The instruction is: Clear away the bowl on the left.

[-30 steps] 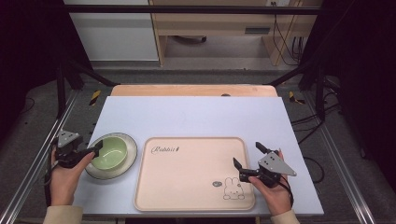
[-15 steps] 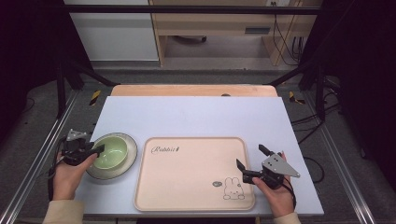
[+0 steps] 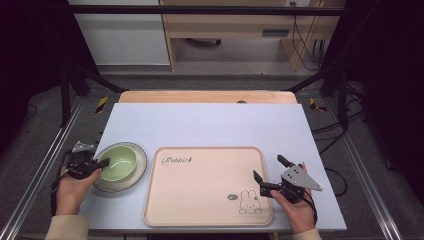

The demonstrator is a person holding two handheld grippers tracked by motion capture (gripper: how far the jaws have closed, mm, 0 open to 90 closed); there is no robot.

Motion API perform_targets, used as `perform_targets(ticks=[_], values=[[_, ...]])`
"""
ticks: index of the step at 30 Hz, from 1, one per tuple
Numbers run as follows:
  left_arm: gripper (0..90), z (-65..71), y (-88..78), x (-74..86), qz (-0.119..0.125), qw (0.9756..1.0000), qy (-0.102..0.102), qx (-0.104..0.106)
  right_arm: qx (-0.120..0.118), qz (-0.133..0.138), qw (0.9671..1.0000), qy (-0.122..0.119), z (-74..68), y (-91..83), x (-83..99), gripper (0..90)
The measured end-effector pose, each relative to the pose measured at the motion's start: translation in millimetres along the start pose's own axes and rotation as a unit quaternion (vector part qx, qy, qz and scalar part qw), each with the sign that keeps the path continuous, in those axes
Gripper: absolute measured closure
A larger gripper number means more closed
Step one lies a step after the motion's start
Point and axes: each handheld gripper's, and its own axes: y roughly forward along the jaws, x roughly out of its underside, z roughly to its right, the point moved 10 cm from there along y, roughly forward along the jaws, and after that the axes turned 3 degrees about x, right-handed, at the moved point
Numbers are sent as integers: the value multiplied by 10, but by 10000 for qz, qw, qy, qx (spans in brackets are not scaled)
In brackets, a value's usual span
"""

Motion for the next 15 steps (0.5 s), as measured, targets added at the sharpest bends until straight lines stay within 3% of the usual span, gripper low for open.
perform_targets(ticks=[11, 15], values=[[831, 17, -85, 50, 140, 9991, -354, 186, -90, 63, 9999, 54, -23, 100, -51, 46], [836, 54, -150, 27, 198, 9995, -212, 77, -113, 77, 9999, 63, -43, 128, -61, 46]])
